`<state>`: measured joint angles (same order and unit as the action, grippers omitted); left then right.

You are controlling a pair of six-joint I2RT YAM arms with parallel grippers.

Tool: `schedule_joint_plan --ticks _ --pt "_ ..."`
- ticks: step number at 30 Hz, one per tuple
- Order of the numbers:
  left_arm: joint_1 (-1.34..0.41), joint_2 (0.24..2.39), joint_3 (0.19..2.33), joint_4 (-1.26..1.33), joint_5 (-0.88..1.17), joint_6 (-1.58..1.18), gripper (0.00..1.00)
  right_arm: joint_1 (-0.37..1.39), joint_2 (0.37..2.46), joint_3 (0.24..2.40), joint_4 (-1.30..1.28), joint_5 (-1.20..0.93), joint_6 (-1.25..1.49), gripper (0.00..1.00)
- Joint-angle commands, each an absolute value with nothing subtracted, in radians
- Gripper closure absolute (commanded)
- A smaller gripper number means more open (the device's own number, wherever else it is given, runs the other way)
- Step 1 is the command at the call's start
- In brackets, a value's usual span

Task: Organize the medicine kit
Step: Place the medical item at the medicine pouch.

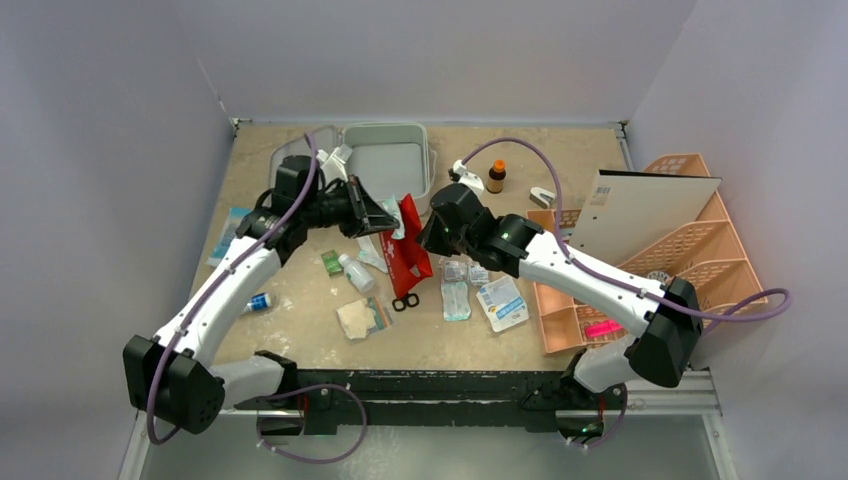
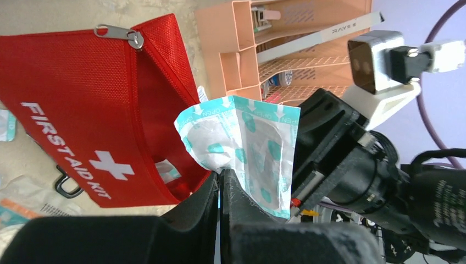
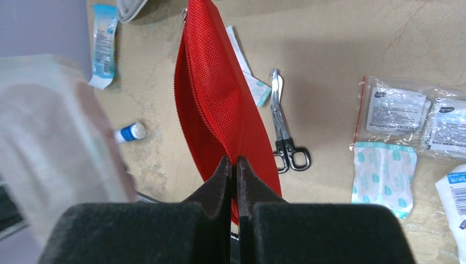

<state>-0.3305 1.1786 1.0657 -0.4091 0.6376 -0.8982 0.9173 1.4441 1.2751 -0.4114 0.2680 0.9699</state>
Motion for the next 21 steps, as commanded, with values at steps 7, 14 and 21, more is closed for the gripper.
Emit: schedule_joint_plan --ticks 7,14,21 --pt "-0.436 1.319 1.047 -0.302 0.572 -0.871 1.0 0.922 1.425 1.282 -0.368 0.27 1.007 1.0" --pt "-0.458 1.376 1.123 -0.539 0.41 -0.801 1.0 0.924 1.401 1.265 -0.374 0.308 0.998 1.0" --pt "-0.479 1.399 1.158 -0.62 0.353 -0.78 0.98 0.925 1.411 1.258 -0.367 0.305 0.998 1.0"
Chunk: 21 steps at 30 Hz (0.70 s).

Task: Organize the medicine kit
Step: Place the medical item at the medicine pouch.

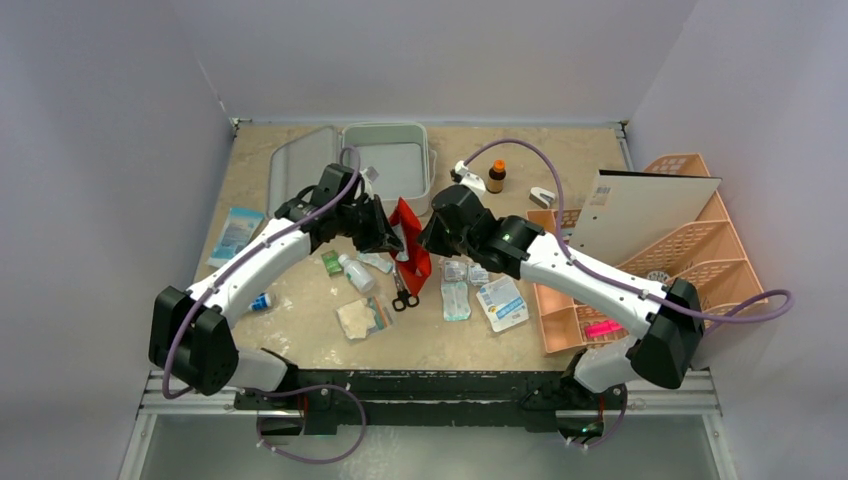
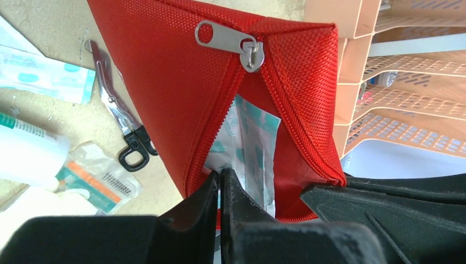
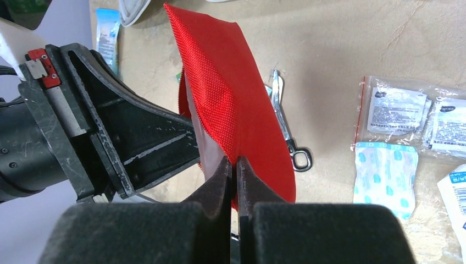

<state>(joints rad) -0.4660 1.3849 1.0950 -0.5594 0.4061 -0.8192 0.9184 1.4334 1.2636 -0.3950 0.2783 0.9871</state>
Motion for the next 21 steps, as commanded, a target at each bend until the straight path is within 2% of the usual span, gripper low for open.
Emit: schedule_joint_plan --ticks 1,10,14,21 --pt "-0.481 1.4 1.164 -0.63 0.352 -0.777 0.95 0.924 1.414 1.259 -0.367 0.301 0.999 1.0" --pt "-0.485 1.351 1.166 -0.593 0.403 -0.772 0.72 0.925 1.401 1.252 -0.405 0.352 0.995 1.0" --pt "-0.485 1.34 1.193 -0.624 0.418 -0.75 0.68 0.924 1.375 1.249 -0.432 0.381 0.974 1.0" --pt "-0.484 1.276 1.187 -0.612 0.49 -0.697 0.67 0.924 1.316 1.252 -0.544 0.522 0.892 1.0"
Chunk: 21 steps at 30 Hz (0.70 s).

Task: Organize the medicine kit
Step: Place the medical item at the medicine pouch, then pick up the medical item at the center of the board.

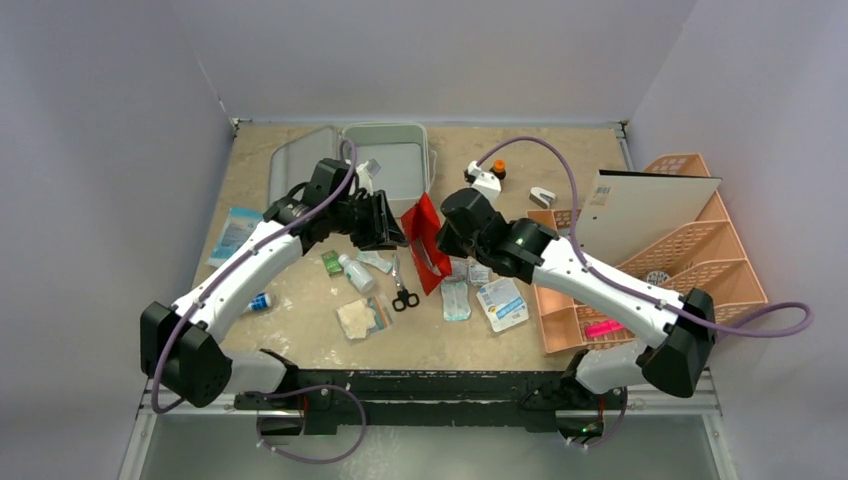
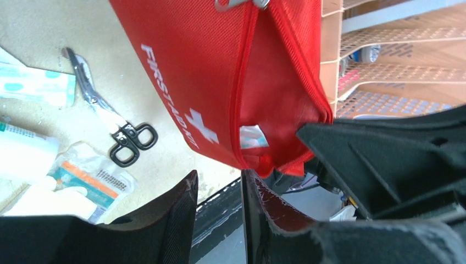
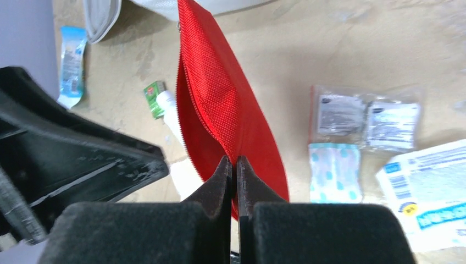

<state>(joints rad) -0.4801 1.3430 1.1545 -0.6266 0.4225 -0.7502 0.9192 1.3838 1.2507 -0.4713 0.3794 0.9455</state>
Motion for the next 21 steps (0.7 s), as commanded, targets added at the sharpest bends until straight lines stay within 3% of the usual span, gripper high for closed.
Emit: schedule_joint_plan --ticks 1,7,13,21 --pt "-0.485 1.264 1.185 -0.611 0.491 -0.695 0.67 0.923 1.303 1.25 -0.553 0.544 0.881 1.0" --pt "-0.485 1.277 1.219 -0.72 0.357 -0.645 0.65 0.923 1.242 1.258 -0.615 0.641 0.833 1.0" --pt "-0.507 1.327 1.221 -0.732 0.365 -0.629 0.66 0.923 1.2 1.274 -0.723 0.724 0.819 1.0" --pt "-0.598 1.378 1.097 -0.497 0.308 -0.829 0.67 0.923 1.104 1.279 -0.793 0.83 0.757 1.0"
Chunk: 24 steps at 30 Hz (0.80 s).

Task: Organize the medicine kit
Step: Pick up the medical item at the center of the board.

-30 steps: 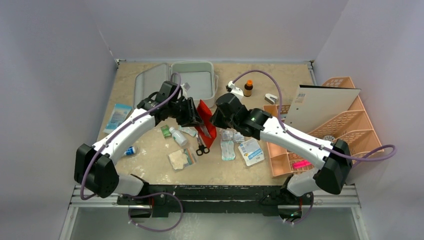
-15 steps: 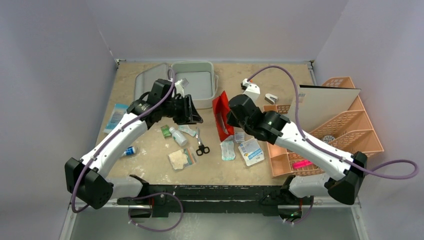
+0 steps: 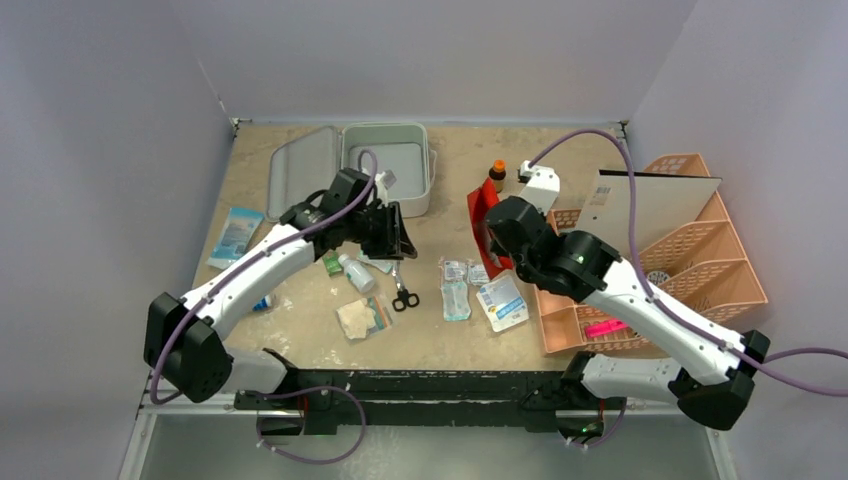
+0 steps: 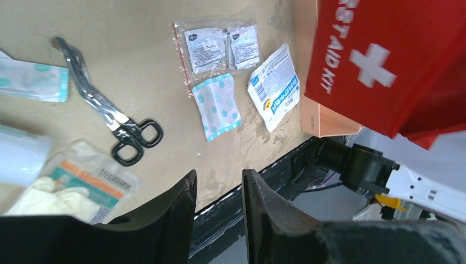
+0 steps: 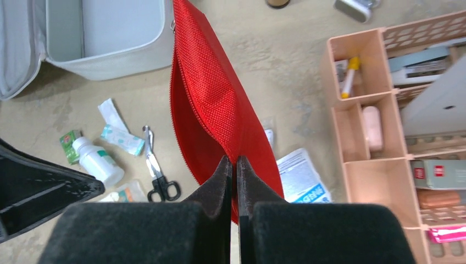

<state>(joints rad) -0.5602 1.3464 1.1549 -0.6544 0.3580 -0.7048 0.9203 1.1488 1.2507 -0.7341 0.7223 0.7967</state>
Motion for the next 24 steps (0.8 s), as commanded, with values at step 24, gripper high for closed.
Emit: schedule_joint_plan --ticks 24 --pt "-0.903 1.792 1.213 -0.462 -0.038 -1.06 0.67 0.922 0.968 1.206 -0.766 0.811 0.75 1.0"
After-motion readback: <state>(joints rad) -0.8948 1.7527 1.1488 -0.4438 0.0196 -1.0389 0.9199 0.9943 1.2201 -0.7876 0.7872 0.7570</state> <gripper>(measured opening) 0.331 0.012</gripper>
